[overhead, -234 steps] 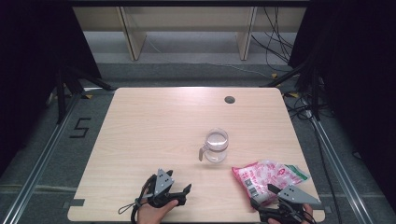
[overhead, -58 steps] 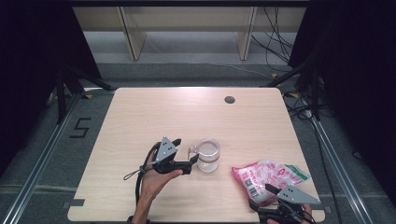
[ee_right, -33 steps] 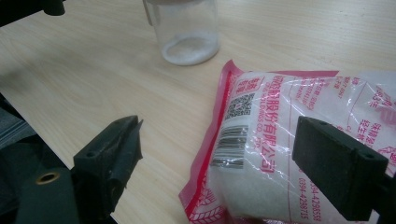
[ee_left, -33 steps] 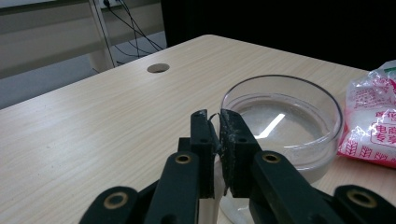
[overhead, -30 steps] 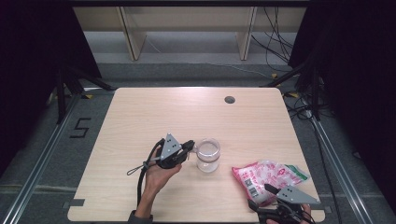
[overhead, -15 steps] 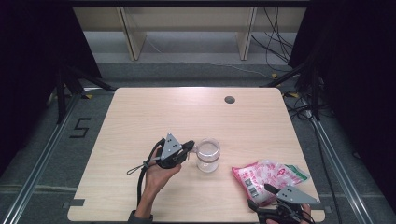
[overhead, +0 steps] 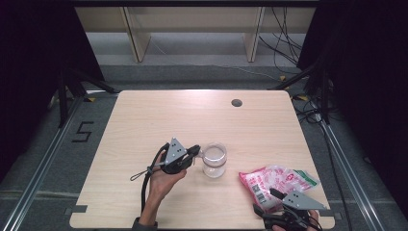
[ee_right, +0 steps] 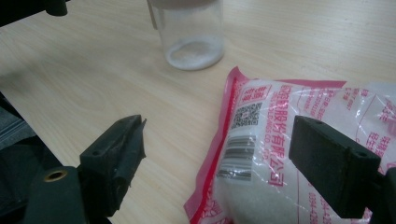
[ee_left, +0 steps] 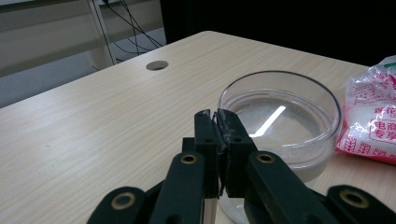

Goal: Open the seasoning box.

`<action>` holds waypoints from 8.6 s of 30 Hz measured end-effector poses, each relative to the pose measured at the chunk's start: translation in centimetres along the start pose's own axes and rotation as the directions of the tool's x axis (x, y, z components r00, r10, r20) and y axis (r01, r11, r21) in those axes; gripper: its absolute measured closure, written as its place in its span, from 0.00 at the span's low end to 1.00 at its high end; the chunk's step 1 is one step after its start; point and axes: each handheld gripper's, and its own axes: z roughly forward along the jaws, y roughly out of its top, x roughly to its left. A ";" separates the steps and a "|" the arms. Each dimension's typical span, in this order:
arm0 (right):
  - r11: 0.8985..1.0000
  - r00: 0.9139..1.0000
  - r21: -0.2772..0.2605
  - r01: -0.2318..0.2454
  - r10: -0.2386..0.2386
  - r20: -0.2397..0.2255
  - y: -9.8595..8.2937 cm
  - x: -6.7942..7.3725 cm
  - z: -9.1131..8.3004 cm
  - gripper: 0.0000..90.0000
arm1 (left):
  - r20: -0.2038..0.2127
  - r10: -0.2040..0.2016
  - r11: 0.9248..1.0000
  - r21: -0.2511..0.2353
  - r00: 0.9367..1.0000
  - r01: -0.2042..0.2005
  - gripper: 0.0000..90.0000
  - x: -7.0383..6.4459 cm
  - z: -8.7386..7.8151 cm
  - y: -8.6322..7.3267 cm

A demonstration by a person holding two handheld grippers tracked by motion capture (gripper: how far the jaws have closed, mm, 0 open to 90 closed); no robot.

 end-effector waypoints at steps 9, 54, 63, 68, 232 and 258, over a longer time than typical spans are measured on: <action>0.999 1.000 -0.047 -0.008 0.007 -0.016 1.5 -0.1 1.3 0.17 | 0.004 -0.012 1.000 -0.003 1.000 0.012 0.96 0.1 0.0 -0.1; 0.993 0.991 -0.049 0.112 -0.115 -0.065 7.1 -0.5 8.7 0.90 | 0.005 -0.021 1.000 -0.009 1.000 0.021 0.97 0.2 0.0 -0.3; 0.989 0.989 -0.075 0.124 -0.129 -0.074 8.1 0.1 9.6 0.92 | 0.005 -0.006 1.000 0.006 1.000 0.006 0.97 0.5 -0.2 -0.4; 0.986 0.986 -0.090 0.138 -0.145 -0.081 8.9 0.7 10.1 0.94 | 0.005 -0.023 1.000 -0.007 1.000 0.023 0.96 0.4 -0.1 -0.4; 0.917 0.905 0.000 -0.400 0.395 0.155 -1.0 -10.1 0.9 0.99 | 0.008 -0.086 0.995 0.041 0.996 0.086 0.31 -5.3 -5.8 -6.8; 0.971 0.971 -0.134 -0.196 0.211 0.110 3.4 -7.5 1.1 1.00 | 0.017 -0.102 0.994 0.040 0.995 0.102 0.31 -5.8 -5.5 -6.7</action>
